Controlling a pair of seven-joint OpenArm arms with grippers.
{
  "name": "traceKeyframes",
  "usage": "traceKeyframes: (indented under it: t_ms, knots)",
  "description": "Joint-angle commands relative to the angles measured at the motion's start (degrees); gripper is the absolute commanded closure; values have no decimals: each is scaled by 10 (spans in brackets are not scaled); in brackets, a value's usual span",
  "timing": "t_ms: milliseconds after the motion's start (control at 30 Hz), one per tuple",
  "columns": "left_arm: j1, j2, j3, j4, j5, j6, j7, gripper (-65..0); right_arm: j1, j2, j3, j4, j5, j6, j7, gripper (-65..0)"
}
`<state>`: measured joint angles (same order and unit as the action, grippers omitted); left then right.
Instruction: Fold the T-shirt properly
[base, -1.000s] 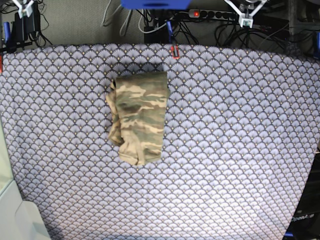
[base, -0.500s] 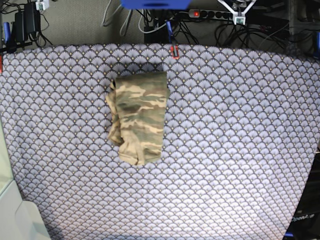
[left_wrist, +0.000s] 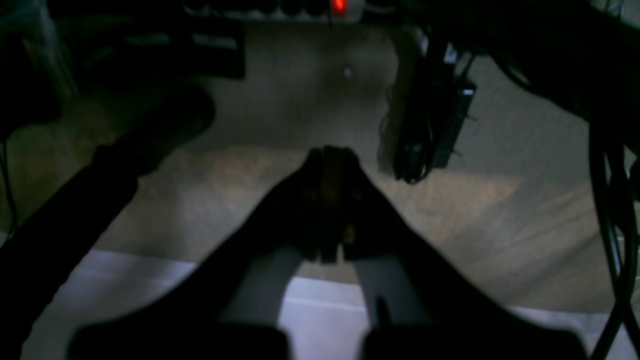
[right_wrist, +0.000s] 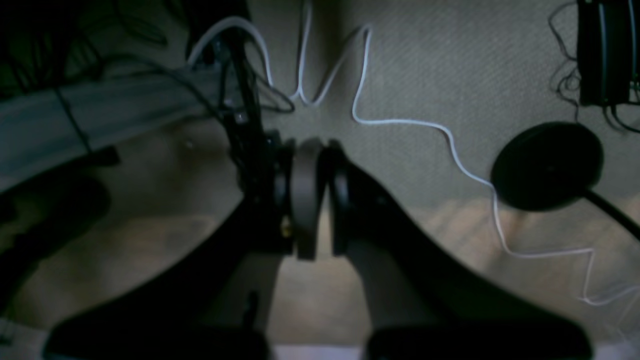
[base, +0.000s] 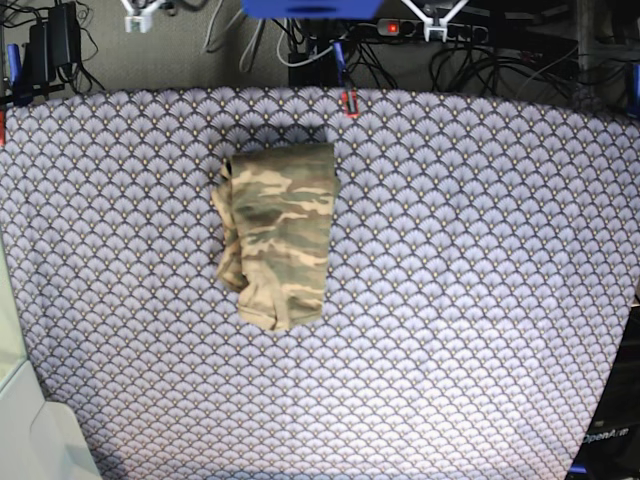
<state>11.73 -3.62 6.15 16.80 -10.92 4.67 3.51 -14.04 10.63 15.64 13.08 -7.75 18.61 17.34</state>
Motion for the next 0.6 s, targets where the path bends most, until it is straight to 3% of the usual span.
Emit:
traceKeyframes:
  t_ms: [0,167,333,467,567]
  knots:
    - [-4,-3,0,-16,-3,4,-1,-3,-2,-1,-16,1,1,-6,7,-24]
    - [-52,10,0,-97,1,4,-45,-3,18,-20,-95,-13,1,-71,-1,-27]
    - [-77,18,0,-138,1,4,-52,-3,52,-26,-116,-77,1,-129,1,-28]
    - [-99,13,1,-144,1,4,-47,-3,56,-34,-117,-81,1,-204,-1,-28]
    - [-98,-14,13,-144,12,4,-49,-3,51,-49,-121,-83,1,-223,0,-29]
